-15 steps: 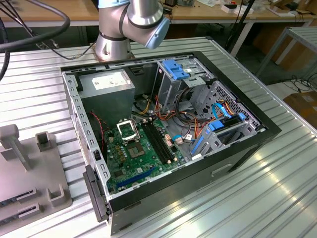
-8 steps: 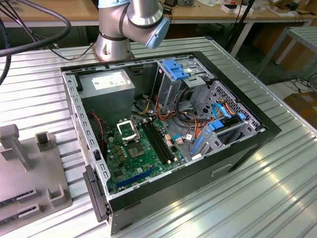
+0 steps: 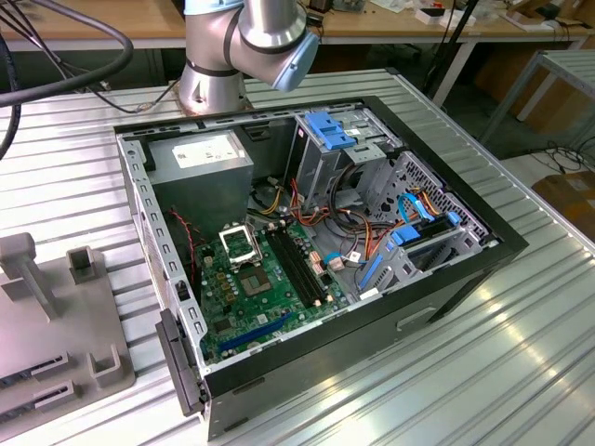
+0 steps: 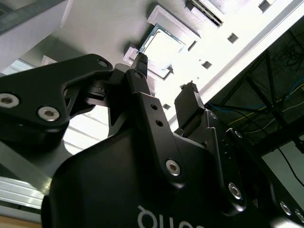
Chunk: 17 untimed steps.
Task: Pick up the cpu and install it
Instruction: 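Pick up the cpu and move it towards the insertion slot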
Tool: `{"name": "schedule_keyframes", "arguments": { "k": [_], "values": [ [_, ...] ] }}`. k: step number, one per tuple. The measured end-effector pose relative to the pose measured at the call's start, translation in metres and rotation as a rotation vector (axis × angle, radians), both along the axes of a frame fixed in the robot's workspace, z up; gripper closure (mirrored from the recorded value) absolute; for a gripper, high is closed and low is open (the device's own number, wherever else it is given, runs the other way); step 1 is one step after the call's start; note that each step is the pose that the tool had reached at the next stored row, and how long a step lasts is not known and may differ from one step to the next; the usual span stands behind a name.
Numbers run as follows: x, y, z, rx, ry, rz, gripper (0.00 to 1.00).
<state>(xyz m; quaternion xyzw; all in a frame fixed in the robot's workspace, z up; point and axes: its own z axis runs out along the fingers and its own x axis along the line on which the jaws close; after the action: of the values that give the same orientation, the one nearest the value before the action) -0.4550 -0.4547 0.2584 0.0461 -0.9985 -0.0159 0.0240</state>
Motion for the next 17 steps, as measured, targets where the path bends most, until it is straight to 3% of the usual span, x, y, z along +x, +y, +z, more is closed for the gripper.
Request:
{"name": "schedule_keyframes", "arguments": {
  "k": [3, 4, 17],
  "values": [
    [0.0, 0.0, -0.0001, 0.0, 0.0, 0.0, 0.48],
    [0.0, 0.0, -0.0002, 0.0, -0.0001, 0.0, 0.42],
    [0.0, 0.0, -0.0077, 0.0, -0.0001, 0.0, 0.42]
  ]
}}
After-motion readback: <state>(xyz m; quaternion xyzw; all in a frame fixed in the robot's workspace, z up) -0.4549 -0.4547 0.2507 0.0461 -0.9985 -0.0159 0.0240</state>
